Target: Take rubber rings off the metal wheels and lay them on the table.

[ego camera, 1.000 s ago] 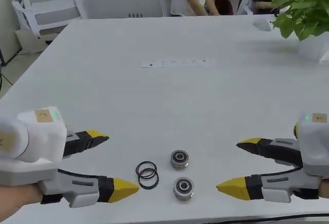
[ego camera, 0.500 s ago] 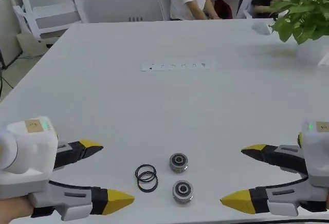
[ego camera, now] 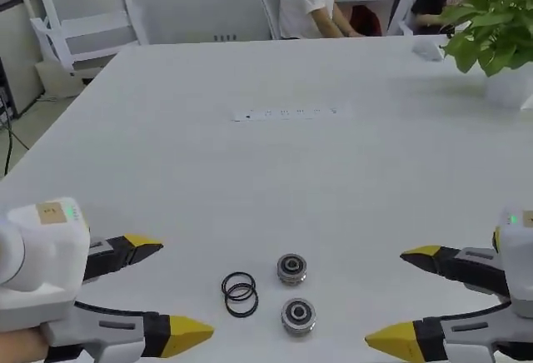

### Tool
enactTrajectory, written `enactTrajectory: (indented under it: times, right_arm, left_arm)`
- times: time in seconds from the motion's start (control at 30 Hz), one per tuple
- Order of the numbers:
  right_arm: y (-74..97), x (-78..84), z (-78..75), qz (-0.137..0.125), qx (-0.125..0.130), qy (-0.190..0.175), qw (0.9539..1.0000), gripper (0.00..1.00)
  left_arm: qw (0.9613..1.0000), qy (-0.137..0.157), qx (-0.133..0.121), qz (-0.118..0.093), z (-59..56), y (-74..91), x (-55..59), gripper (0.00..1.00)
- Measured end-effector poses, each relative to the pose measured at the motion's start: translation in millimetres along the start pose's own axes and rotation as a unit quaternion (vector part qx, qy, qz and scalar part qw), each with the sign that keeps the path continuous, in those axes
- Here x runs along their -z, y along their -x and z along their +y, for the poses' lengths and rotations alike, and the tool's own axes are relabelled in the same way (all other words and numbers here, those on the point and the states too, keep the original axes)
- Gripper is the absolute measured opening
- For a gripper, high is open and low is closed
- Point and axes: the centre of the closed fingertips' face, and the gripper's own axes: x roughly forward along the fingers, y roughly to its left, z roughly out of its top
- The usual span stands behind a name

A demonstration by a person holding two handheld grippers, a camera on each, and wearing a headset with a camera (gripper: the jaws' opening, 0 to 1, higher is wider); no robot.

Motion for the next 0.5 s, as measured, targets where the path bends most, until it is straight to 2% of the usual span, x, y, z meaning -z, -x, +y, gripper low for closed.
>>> enactTrajectory:
  times: [0.5]
  right_arm:
    - [6.4, 12.2, -12.1, 0.005, 0.0, -0.004, 1.0, 0.81]
  left_arm:
    - [0.9999, 0.014, -0.006, 0.007, 0.8, -3.7, 1.7, 0.78]
